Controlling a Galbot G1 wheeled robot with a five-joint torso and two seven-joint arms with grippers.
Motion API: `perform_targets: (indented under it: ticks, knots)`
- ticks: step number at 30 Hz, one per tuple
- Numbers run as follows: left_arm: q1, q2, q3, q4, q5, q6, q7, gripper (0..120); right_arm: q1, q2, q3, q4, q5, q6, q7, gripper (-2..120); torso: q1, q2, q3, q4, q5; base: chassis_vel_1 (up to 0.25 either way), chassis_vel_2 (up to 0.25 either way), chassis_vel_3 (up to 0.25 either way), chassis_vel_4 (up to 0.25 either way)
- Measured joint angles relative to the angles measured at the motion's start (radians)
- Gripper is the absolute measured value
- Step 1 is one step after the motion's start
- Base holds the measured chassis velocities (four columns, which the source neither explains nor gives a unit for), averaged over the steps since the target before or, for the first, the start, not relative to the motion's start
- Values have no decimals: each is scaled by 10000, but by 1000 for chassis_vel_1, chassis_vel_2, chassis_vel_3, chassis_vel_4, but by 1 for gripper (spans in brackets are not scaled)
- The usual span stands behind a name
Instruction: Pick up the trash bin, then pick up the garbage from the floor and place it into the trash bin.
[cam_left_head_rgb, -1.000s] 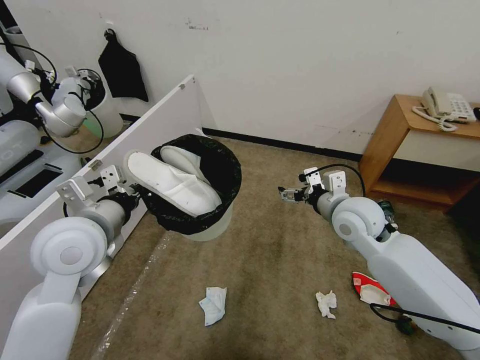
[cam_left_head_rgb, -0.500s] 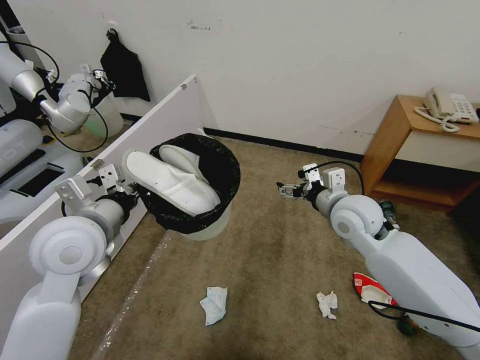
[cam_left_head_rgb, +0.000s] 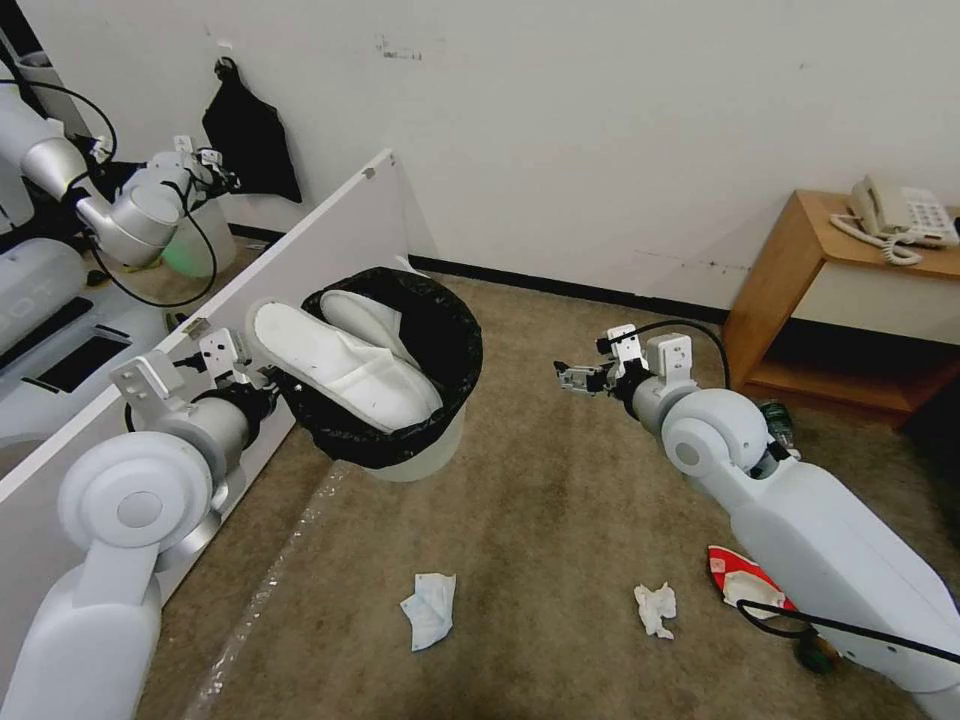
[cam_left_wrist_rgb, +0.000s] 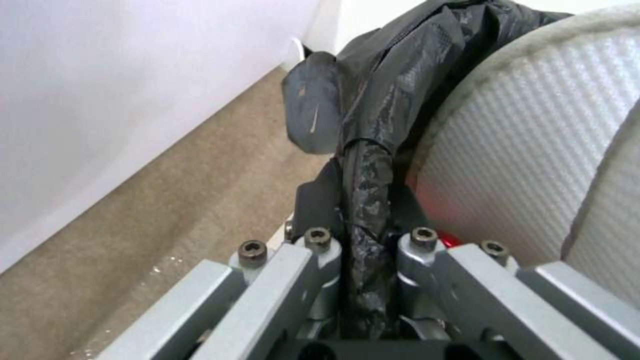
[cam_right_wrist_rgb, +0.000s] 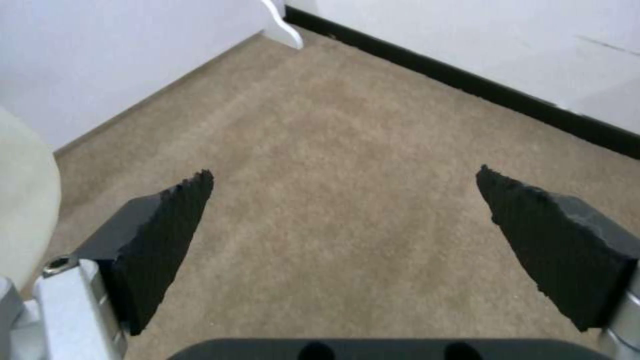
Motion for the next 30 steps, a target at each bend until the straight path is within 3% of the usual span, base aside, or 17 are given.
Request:
perform_targets:
  ticks: [11, 18, 30]
  knots:
    - [-12, -8, 14, 14, 114, -59, 9, 4, 29, 2, 0, -6, -30, 45, -26, 100, -1, 0, 0, 10, -1, 50, 51, 50, 46]
    - [-9, 0, 14, -1, 122, -77, 19, 4, 7, -4, 6, -2, -54, 48, -28, 100, -1, 0, 0, -6, 1, 2, 7, 5, 1]
    - [35, 6, 18, -127, 114, -27, 26, 4, -102, -77, -138, -35, -193, 292, -317, 100, 0, 0, 0, 2, 0, 0, 0, 0, 0]
